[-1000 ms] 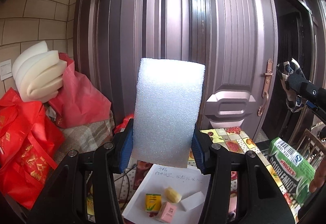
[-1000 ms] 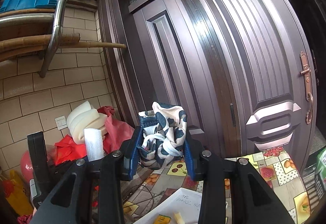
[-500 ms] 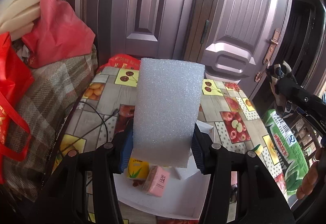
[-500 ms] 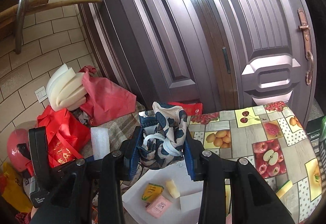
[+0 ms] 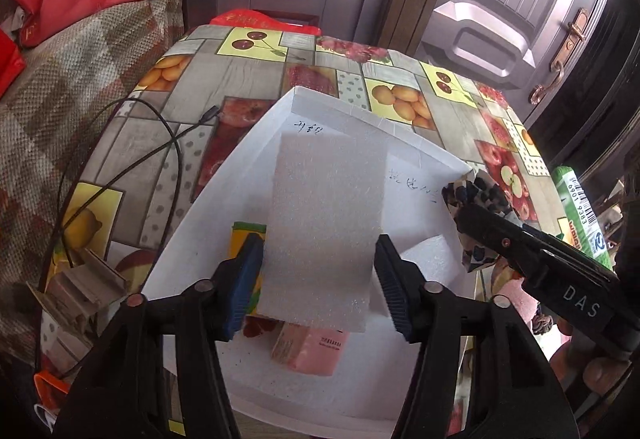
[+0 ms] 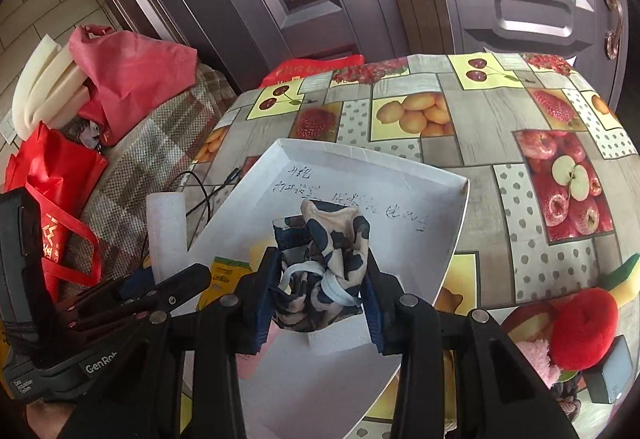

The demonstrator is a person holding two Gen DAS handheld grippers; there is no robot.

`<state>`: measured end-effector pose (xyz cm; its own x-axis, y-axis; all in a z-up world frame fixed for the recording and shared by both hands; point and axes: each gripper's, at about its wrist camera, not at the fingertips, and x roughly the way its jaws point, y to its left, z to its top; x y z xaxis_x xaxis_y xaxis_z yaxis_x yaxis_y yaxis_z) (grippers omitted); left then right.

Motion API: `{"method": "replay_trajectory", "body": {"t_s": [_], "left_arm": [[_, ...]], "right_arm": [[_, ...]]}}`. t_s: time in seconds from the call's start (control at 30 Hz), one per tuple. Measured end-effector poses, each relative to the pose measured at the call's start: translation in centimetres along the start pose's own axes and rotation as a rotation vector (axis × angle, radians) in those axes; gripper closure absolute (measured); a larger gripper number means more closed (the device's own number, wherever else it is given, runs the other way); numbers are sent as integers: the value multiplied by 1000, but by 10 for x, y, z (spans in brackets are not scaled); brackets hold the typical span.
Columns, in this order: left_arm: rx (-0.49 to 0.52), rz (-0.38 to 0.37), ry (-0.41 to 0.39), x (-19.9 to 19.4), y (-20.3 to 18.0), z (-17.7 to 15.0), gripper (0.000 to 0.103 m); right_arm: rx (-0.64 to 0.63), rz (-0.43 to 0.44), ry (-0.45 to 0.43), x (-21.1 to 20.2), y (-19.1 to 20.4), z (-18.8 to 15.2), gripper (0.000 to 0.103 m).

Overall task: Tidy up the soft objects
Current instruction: 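Open the left tool to drop the foam sheet while the right tool releases the cloth, then grasp the brown rope knot with the left tool while the right tool grasps the white knitted toy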

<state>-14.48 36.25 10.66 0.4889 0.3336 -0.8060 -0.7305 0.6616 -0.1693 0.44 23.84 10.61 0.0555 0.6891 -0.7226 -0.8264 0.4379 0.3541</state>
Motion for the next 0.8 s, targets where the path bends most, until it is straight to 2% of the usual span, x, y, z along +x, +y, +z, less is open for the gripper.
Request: {"method": "replay_trajectory", "body": {"t_s": [0.03,0.07,0.1,0.13,0.27,0.3,0.43,0.53,0.63,0.73,0.8], "left_arm": [[9,23,-18,0,0,-2,13],[6,54,-44,-2,3,-4,6],[-11,70,-61,-4,8,-5,0],[-33,77,-63,-4,15,-5,0],[-57,114,-85,-14,27,-3,0],[-64,116,-98,-19,29,-4,0],[-89,107,-162,-47,28,-8,0],[-103,97,-229,-73,25,-18,0],[-105,81,-299,-98,22,-27,0],[-75,54,-366,-119,12,-33,0],[-41,35,-383,-128,-3,-36,0]], "right_arm": [[4,11,8,6,-1,-1,49],[13,5,10,10,-3,-1,46],[31,9,9,13,-6,-1,32],[54,19,9,14,-10,-2,17],[100,40,-8,14,-14,-3,10],[98,44,-15,12,-13,-3,1],[59,44,-74,-15,-1,-4,0],[14,42,-169,-52,6,-5,0],[-36,35,-332,-103,12,-8,0],[-51,-2,-582,-176,11,-13,0],[-37,-13,-694,-220,4,-11,0]]}}
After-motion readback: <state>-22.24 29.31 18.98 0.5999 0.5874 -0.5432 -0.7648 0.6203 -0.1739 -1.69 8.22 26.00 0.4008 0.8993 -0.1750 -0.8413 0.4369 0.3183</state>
